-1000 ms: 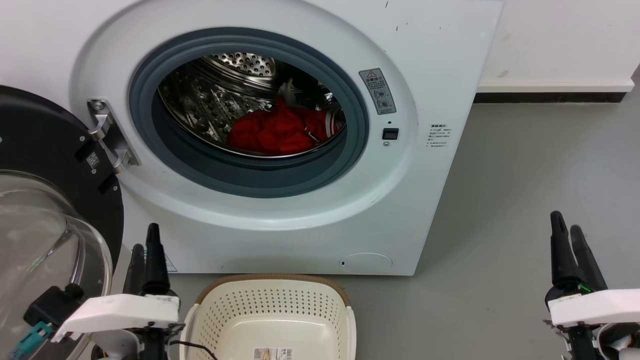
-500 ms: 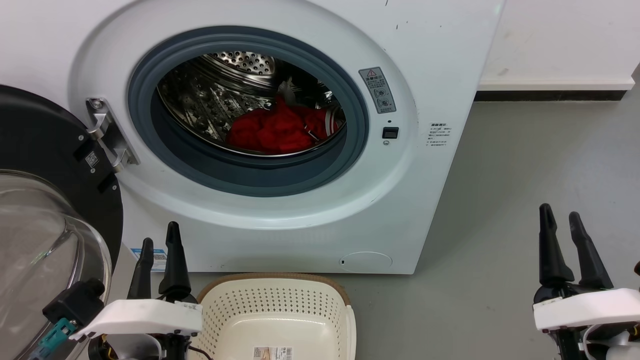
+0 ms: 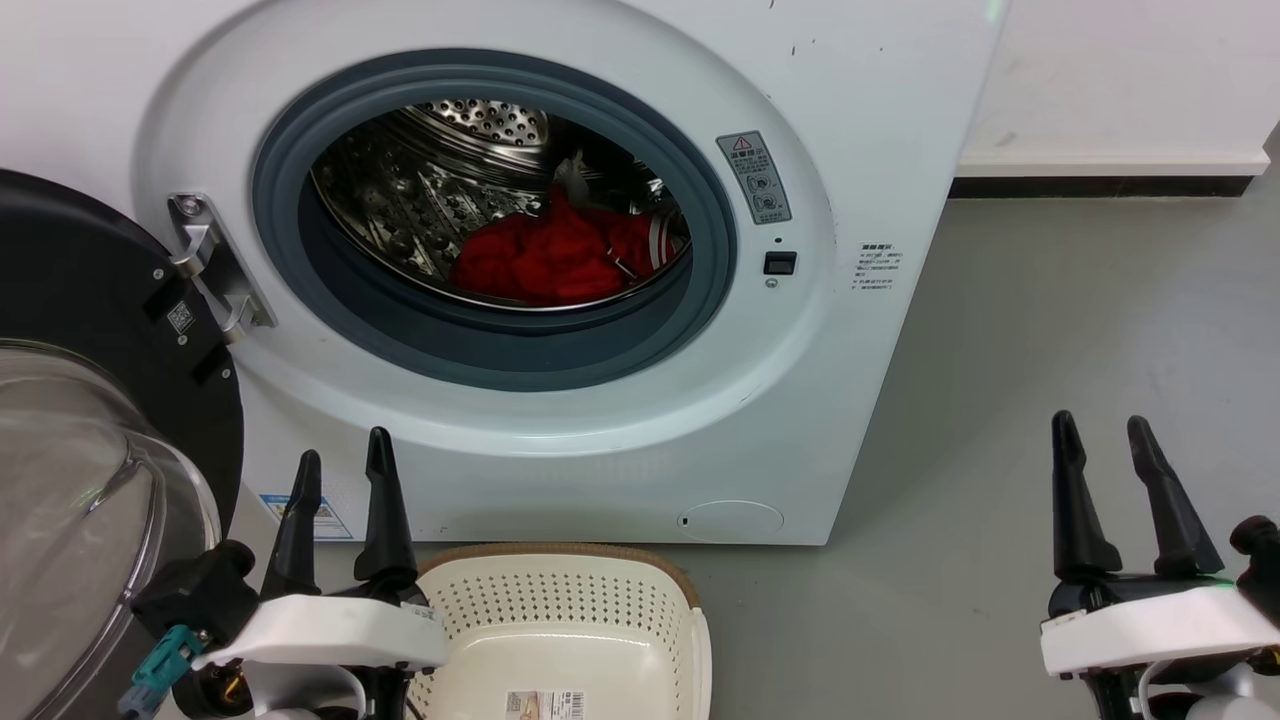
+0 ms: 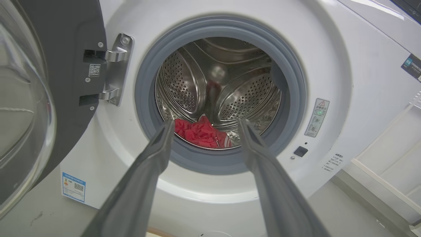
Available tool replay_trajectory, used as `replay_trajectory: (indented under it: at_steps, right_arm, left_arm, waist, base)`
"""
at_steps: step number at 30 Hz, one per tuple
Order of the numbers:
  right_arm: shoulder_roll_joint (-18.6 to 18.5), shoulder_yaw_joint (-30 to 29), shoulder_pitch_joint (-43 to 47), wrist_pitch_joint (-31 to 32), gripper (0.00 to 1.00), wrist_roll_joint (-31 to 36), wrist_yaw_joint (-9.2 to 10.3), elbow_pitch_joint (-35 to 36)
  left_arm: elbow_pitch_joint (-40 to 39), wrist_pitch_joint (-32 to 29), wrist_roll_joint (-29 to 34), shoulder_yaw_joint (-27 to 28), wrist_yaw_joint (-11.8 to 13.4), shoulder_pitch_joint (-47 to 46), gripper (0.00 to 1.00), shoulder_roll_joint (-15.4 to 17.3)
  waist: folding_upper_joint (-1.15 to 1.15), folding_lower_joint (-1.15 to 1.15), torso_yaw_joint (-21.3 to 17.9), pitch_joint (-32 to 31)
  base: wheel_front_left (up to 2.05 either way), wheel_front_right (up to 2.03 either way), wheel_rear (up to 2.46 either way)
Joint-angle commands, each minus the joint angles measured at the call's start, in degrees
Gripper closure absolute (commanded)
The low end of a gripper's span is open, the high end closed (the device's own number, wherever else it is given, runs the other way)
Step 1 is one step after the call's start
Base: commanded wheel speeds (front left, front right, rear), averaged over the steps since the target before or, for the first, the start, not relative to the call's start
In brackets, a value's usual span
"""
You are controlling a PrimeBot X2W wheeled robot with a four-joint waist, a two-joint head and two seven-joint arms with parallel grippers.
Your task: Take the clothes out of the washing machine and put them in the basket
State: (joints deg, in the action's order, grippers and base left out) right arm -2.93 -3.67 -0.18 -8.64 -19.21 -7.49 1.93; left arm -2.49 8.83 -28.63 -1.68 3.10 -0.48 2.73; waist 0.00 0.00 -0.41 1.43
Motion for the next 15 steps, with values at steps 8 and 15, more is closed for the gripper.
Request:
replay_trajectory:
  at_steps: [8, 15]
  right_arm:
    - [0.0, 0.3, 0.1, -1.6, 0.0, 5.5, 0.0, 1.5]
    - [0.1, 0.5, 0.7, -2.6, 0.0, 9.7, 0.0, 1.8]
  left_arm:
    - [-1.7, 1.5, 5.8, -1.5, 1.6, 0.2, 0.0, 0.2]
    - [-1.5, 2.4, 8.3, -3.0, 0.4, 0.9, 0.0, 0.2]
  waist:
    - [0.0, 0.0, -0.1, 0.1]
    - [0.0, 0.0, -0.2, 0.1]
  base:
    - [0.0, 0.0, 0.0]
    - [0.0, 0.0, 0.0]
